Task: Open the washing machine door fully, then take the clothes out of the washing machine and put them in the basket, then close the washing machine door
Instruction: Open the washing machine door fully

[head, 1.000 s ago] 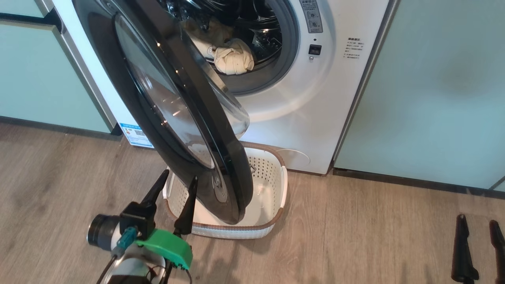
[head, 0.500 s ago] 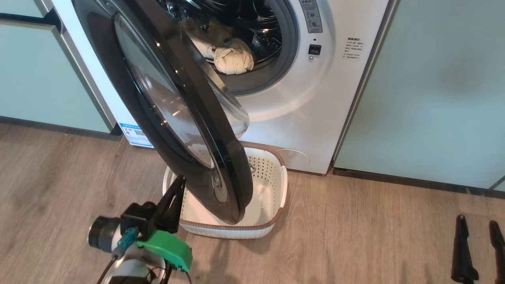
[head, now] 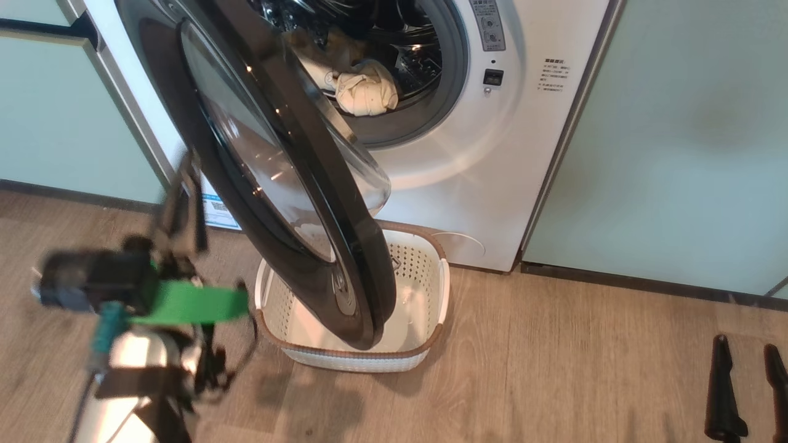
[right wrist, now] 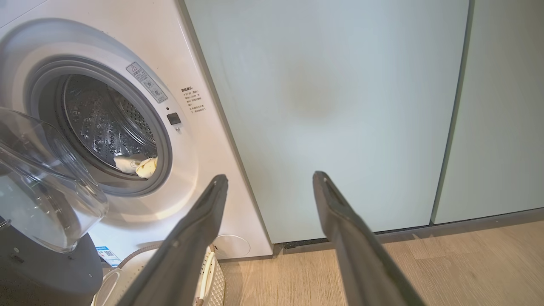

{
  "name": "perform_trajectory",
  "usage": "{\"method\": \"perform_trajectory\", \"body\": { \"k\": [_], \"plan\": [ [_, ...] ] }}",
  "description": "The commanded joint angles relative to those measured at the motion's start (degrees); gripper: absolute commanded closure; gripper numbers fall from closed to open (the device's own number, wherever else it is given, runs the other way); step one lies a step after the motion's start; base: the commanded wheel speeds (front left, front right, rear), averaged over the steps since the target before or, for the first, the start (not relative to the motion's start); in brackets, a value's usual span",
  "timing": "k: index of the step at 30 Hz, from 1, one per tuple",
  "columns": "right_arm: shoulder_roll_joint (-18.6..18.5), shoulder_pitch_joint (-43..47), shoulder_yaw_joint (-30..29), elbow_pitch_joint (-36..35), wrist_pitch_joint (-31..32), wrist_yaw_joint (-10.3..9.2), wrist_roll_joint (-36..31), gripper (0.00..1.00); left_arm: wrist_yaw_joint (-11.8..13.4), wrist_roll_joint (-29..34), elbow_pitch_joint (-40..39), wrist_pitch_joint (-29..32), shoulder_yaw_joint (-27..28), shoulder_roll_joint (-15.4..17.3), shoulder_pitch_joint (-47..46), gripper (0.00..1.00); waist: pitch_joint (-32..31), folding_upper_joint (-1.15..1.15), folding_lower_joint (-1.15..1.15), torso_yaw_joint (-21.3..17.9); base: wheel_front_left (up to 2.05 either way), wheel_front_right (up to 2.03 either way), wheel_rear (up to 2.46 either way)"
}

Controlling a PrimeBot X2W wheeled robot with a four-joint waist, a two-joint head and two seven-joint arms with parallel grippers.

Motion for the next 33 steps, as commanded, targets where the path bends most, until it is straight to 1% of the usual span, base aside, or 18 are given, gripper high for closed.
{"method": "perform_trajectory", "body": {
  "k": [1, 5, 9, 11, 15, 20, 21, 27, 31, 33],
  "plan": [
    [-1.01, -1.69, 0.96, -1.67, -0.38, -0.15, 0.02, 0.00, 0.72, 1.02, -5.15, -0.35, 2.66, 1.86, -4.26, 1.00, -0.04, 0.00, 0.00, -0.07, 0.00, 0.00, 0.00],
    [-1.01, -1.92, 0.69, -1.64, -0.38, -0.15, -0.07, 0.00, 0.71, 1.82, -12.94, -0.35, 1.90, 2.65, -7.65, 1.00, -0.03, 0.00, 0.00, -0.35, 0.00, 0.00, 0.00],
    [-1.01, -2.12, 0.58, -1.54, -0.38, -0.15, -0.15, 0.00, -1.31, 1.64, -17.62, -0.35, -2.65, 2.04, -9.46, 1.00, -0.13, 0.00, 0.00, -0.76, 0.00, 0.00, 0.00],
    [-1.01, -2.18, 0.56, -1.51, -0.38, -0.15, -0.10, 0.00, -3.01, 0.73, -18.18, -0.35, -6.06, 1.30, -9.40, 1.00, -0.19, 0.00, 0.00, -0.96, 0.00, 0.00, 0.00],
    [-1.01, -2.14, 0.57, -1.37, -0.38, -0.15, -0.12, 0.00, -5.58, -2.24, -16.97, 1.18, -13.39, -0.11, -8.62, 1.00, -0.43, 0.00, 0.00, -1.25, 0.00, 0.00, 0.00],
    [-1.01, -2.02, 0.70, -1.28, -0.38, -0.15, 0.05, 0.00, -6.86, -6.39, -15.65, 6.07, -21.30, -1.15, -7.10, 1.00, -0.46, 0.00, 0.00, -1.55, 0.00, 0.00, 0.00],
    [-1.01, -2.02, 0.70, -1.28, -0.38, -0.15, 0.05, 0.00, -6.86, -6.39, -15.65, 6.07, -21.30, -1.15, -7.10, 1.00, -0.46, 0.00, 0.00, -1.55, 0.00, 0.00, 0.00],
    [-1.00, -1.97, 0.79, -1.22, -0.38, -0.15, 0.06, 0.00, -7.27, -10.65, -12.44, 11.54, -26.79, -1.64, -5.25, 1.00, -0.37, 0.00, 0.00, -1.95, 0.00, 0.00, 0.00],
    [-1.00, -1.86, 1.02, -1.03, -0.38, -0.15, 0.03, 0.00, -6.96, -13.61, -7.76, 15.47, -28.48, -1.87, -4.83, 1.00, -0.54, 0.00, 0.00, -2.45, 0.00, 0.00, 0.00],
    [-1.00, -1.78, 1.07, -1.00, -0.38, -0.15, 0.03, 0.00, -6.60, -13.80, -5.90, 16.93, -28.63, -1.87, -4.99, 1.00, -0.68, 0.00, 0.00, -2.67, 0.00, 0.00, 0.00]
  ]
}}
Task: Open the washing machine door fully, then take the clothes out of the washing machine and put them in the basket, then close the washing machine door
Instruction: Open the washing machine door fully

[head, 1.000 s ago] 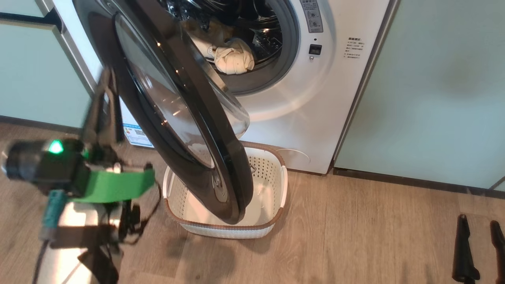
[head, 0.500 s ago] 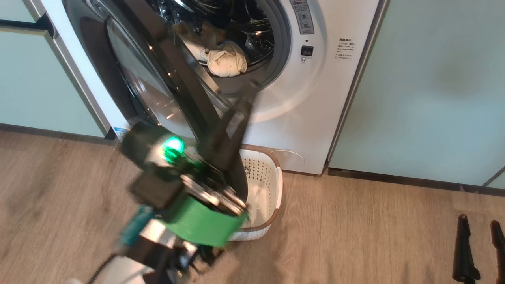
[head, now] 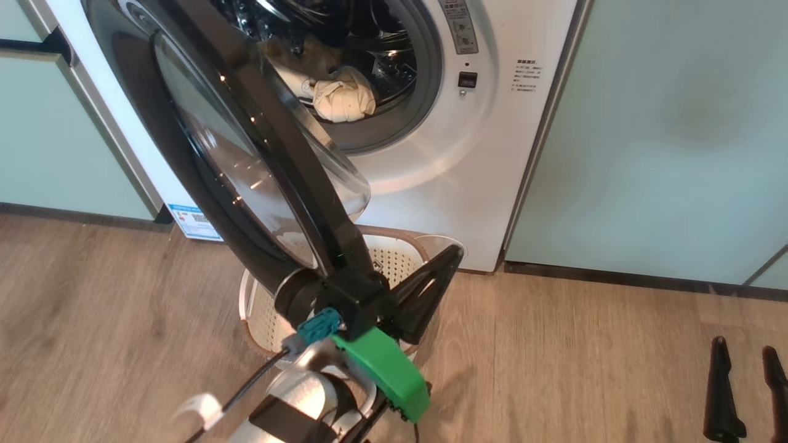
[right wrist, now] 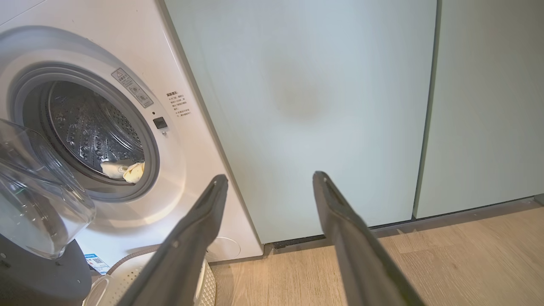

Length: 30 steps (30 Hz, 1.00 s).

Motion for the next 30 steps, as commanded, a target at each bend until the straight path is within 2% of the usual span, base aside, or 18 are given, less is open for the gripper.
{"method": "perform_trajectory", "body": {
  "k": [1, 12, 30],
  "plan": [
    [-1.02, -1.63, 1.24, -1.58, -0.38, -0.15, 0.02, 0.00, 0.41, -0.10, -1.39, 0.45, 1.65, 0.03, -2.06, 1.00, -0.11, 0.00, 0.00, -0.17, 0.00, 0.00, 0.00],
    [-1.02, -1.17, 1.20, -1.28, -0.38, -0.15, 0.27, 0.00, 3.64, 1.61, 4.55, 2.27, 2.71, 1.05, -2.54, 1.00, -0.32, 0.00, 0.00, -0.66, 0.00, 0.00, 0.00],
    [-1.02, -1.54, 1.12, -0.96, -0.38, -0.15, 0.31, 0.00, 6.45, 2.37, 7.59, 1.74, 4.17, 2.44, -3.07, 1.00, 0.13, 0.00, 0.00, -0.03, 0.00, 0.00, 0.00]
  ]
}}
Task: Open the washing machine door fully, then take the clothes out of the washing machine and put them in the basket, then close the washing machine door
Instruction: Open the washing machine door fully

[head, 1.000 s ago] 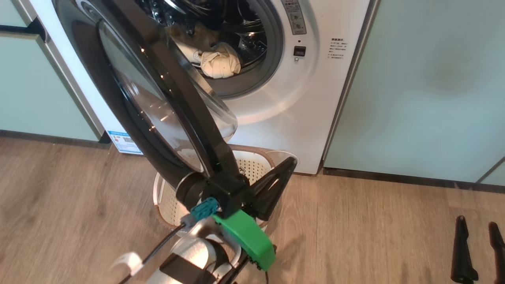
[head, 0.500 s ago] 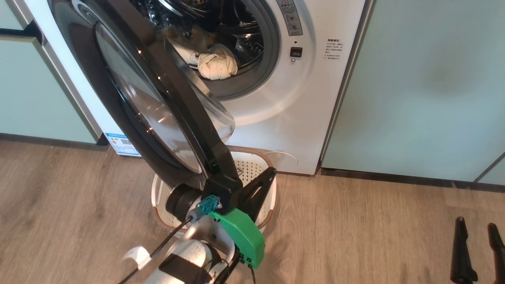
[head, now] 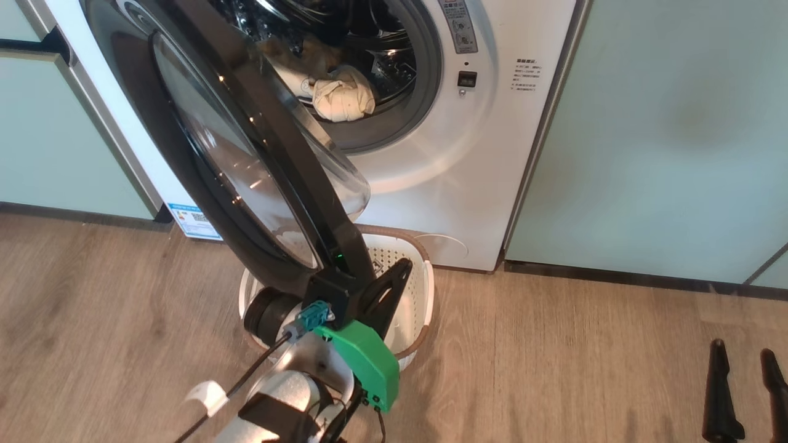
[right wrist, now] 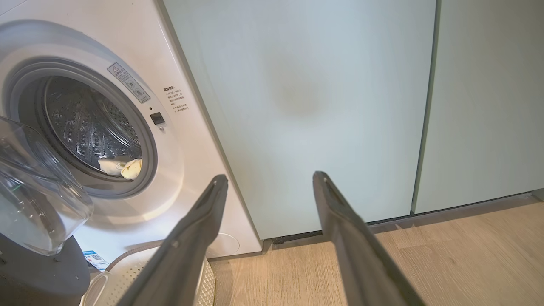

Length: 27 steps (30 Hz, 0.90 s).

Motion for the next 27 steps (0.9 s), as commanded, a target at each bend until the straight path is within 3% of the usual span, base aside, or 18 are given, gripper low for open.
{"method": "perform_trajectory", "body": {
  "k": [1, 14, 27],
  "plan": [
    [-1.03, -1.59, 1.04, -1.73, -0.38, -0.15, 0.25, 0.00, 0.48, 0.19, -1.72, -0.46, 2.24, 0.79, -3.06, 1.00, 0.01, 0.00, 0.00, 0.05, 0.00, 0.00, 0.00],
    [-1.03, -1.50, 0.72, -1.78, -0.38, -0.15, -0.01, 0.00, 1.79, 0.32, -1.14, -1.17, 2.06, 0.96, -3.11, 1.00, 0.18, 0.00, 0.00, 1.98, 0.00, 0.00, 0.00],
    [-1.03, -1.58, -0.14, -2.10, -0.38, -0.15, -0.71, 0.00, 2.72, 1.08, -1.15, -2.93, 0.06, 0.72, -2.09, 1.00, 1.32, 0.00, 0.00, 8.87, 0.00, 0.00, 0.00]
  ]
}}
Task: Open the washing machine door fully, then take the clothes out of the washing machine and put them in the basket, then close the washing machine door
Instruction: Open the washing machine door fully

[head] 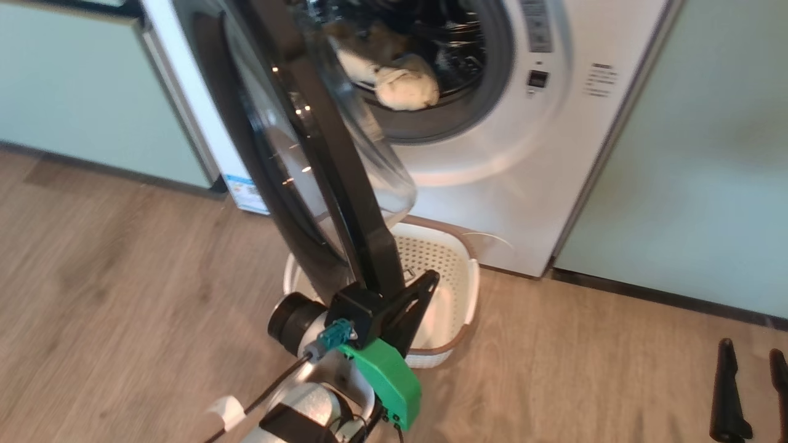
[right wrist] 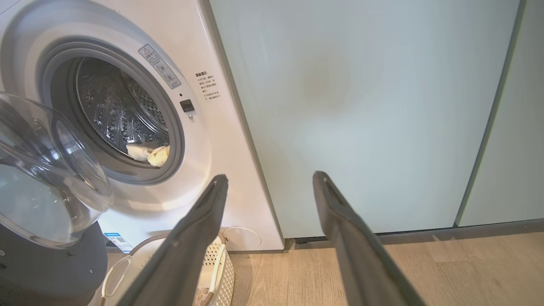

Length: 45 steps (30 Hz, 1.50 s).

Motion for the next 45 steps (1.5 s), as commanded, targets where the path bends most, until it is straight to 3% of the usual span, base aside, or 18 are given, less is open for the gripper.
{"method": "perform_trajectory", "body": {
  "k": [1, 18, 31, 45],
  "plan": [
    [-1.03, -1.58, 0.80, -2.00, -0.38, -0.15, -0.68, 0.00, 1.09, 0.57, -1.17, -0.52, 3.40, 1.11, -2.09, 1.00, 0.29, 0.00, 0.00, 1.68, 0.00, 0.00, 0.00],
    [-1.03, -0.90, 0.85, -1.72, -0.38, -0.15, -1.05, 0.00, 2.37, 1.27, -3.55, -1.33, 1.44, 1.63, 0.35, 1.00, -0.98, 0.00, 0.00, 11.53, 0.00, 0.00, 0.00],
    [-1.03, -0.61, 0.76, -1.66, -0.38, -0.15, -1.13, 0.00, 5.09, 1.57, -5.37, -2.54, 2.98, 3.06, 2.64, 1.00, -0.93, 0.00, 0.00, 18.82, 0.00, 0.00, 0.00],
    [-1.03, -0.66, 0.28, -1.22, -0.38, -0.15, -3.55, 0.00, 9.64, 0.96, -4.25, -4.55, 9.76, 6.51, 3.98, 1.00, -0.61, 0.00, 0.00, 20.41, 0.00, 0.00, 0.00]
  ]
}}
